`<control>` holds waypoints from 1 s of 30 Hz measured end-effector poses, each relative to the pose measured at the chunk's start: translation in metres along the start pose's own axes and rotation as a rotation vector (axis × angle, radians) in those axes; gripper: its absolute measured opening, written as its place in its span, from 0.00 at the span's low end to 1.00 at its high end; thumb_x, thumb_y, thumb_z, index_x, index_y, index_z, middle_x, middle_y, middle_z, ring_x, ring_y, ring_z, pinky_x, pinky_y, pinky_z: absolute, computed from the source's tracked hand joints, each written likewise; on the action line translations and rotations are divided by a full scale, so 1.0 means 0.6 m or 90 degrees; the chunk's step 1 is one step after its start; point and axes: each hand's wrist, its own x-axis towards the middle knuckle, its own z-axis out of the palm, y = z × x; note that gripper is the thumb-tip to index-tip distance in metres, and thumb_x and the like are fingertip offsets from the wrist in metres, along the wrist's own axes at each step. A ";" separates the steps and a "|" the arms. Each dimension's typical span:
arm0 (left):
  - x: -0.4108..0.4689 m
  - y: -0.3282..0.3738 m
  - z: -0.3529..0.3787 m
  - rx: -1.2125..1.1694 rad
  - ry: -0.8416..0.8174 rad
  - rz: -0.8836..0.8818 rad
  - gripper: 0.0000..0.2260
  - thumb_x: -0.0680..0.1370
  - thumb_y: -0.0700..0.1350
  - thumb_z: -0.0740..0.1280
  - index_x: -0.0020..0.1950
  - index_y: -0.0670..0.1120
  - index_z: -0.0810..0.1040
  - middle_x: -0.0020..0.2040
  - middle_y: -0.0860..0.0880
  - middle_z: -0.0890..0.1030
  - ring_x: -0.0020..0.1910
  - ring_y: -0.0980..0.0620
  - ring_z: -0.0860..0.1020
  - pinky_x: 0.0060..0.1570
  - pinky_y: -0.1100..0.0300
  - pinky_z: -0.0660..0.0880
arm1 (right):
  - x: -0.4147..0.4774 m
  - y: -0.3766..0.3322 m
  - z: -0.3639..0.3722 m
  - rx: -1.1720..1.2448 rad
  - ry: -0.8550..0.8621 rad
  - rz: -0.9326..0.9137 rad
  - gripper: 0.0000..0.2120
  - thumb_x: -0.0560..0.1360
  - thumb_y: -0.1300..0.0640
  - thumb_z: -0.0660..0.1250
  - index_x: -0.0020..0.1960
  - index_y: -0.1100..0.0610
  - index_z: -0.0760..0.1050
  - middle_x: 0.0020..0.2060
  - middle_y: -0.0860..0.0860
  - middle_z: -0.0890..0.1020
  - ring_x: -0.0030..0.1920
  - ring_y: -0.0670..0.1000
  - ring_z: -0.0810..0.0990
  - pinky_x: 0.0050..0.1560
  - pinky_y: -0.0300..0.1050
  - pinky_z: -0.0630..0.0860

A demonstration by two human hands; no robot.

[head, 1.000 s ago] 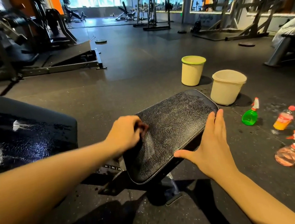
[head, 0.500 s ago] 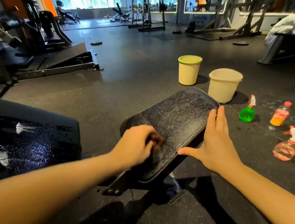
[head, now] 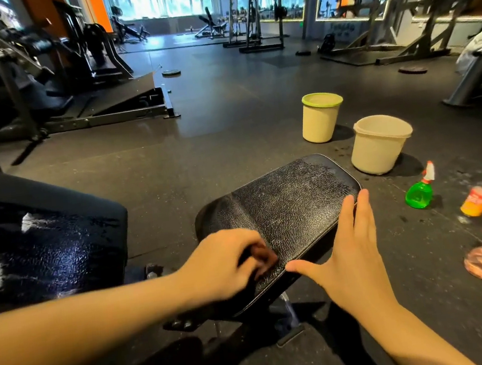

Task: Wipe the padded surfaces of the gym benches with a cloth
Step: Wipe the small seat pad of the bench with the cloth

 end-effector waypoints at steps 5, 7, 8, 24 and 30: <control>0.162 -0.114 -0.019 0.058 0.141 -0.234 0.08 0.76 0.42 0.68 0.52 0.49 0.83 0.54 0.45 0.85 0.55 0.40 0.81 0.52 0.53 0.75 | 0.002 0.001 -0.001 -0.017 -0.007 -0.010 0.72 0.57 0.25 0.71 0.82 0.59 0.36 0.81 0.51 0.33 0.81 0.54 0.35 0.77 0.52 0.56; 0.178 -0.124 -0.011 0.094 0.164 -0.273 0.07 0.76 0.42 0.69 0.54 0.47 0.82 0.55 0.44 0.85 0.56 0.38 0.80 0.54 0.50 0.76 | 0.001 0.003 -0.002 -0.014 -0.006 -0.007 0.72 0.58 0.25 0.71 0.82 0.58 0.36 0.81 0.51 0.33 0.81 0.54 0.35 0.77 0.52 0.55; 0.166 -0.112 -0.005 0.102 0.171 -0.258 0.06 0.76 0.42 0.69 0.52 0.47 0.82 0.53 0.44 0.85 0.56 0.38 0.80 0.53 0.50 0.76 | 0.001 0.002 -0.003 -0.008 -0.006 -0.008 0.72 0.57 0.24 0.70 0.82 0.58 0.36 0.80 0.51 0.32 0.81 0.54 0.35 0.77 0.51 0.53; 0.154 -0.069 -0.002 0.089 0.174 -0.194 0.08 0.75 0.45 0.68 0.53 0.48 0.82 0.52 0.47 0.85 0.55 0.42 0.81 0.54 0.51 0.76 | 0.001 -0.007 -0.009 0.000 -0.017 -0.001 0.72 0.59 0.27 0.75 0.82 0.59 0.35 0.80 0.52 0.31 0.81 0.55 0.35 0.72 0.43 0.43; 0.022 0.014 0.019 -0.043 0.066 0.027 0.10 0.74 0.43 0.69 0.54 0.53 0.82 0.49 0.56 0.83 0.50 0.55 0.81 0.52 0.57 0.76 | 0.003 -0.002 -0.017 -0.015 -0.048 -0.002 0.71 0.60 0.31 0.78 0.82 0.57 0.35 0.79 0.50 0.29 0.81 0.53 0.33 0.77 0.48 0.51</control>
